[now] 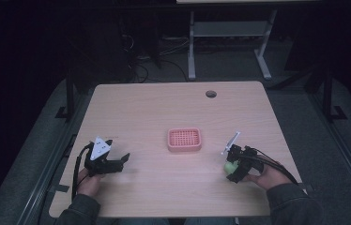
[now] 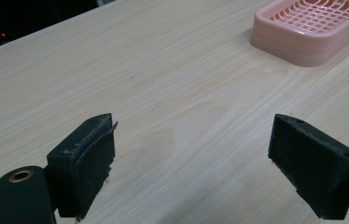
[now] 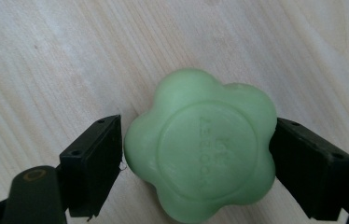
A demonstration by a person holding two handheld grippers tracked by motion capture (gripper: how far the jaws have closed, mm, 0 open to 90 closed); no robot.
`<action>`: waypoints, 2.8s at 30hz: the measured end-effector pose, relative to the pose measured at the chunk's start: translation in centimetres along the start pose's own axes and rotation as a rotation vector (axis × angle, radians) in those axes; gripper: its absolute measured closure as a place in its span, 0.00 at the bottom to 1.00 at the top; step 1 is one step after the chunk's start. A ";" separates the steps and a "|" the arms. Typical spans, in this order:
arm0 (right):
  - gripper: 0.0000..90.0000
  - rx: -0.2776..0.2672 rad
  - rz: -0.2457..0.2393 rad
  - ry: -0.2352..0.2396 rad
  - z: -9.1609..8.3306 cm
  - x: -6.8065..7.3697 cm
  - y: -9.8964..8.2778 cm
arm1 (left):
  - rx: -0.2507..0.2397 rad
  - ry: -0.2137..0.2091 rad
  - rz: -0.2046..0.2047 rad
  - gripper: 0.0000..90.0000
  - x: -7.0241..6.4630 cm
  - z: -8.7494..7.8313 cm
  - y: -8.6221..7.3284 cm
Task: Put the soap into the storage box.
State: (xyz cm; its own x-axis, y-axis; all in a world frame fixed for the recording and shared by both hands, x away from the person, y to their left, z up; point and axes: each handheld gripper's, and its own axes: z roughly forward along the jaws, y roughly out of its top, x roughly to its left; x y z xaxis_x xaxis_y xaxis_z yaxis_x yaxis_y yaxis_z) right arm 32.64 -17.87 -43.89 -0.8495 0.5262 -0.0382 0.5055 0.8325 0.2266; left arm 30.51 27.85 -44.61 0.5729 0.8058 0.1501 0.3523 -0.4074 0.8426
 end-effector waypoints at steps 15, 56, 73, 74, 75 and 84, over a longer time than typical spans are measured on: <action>0.24 0.015 -0.005 0.003 0.5 0.1 0.3 | -0.006 0.002 -0.002 0.16 0.0 0.0 0.0; 0.28 0.026 0.005 0.016 0.6 -0.2 0.5 | -0.012 0.006 -0.008 0.16 0.1 -0.1 0.0; 0.28 0.008 0.001 0.006 -0.2 0.0 0.9 | -0.010 0.006 -0.008 0.16 0.1 -0.1 0.0; 0.28 0.004 -0.003 0.005 -0.3 0.0 1.0 | -0.009 0.006 -0.007 0.16 0.1 -0.2 0.0; 0.28 0.002 -0.003 0.006 -0.5 -0.1 1.1 | -0.009 0.006 -0.007 0.16 0.1 -0.2 0.0; 0.28 -0.006 -0.022 0.008 -1.3 -0.3 2.6 | -0.012 0.007 -0.010 0.16 0.1 -0.2 0.0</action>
State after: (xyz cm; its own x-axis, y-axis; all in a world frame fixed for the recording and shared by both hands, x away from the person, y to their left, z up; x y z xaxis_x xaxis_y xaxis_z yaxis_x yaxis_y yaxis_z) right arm 34.05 -16.09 -42.02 -0.8618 0.5060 -0.0354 0.4854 0.8431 0.2316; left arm 30.44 28.01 -44.45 0.5641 0.8128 0.1455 0.3490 -0.3944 0.8501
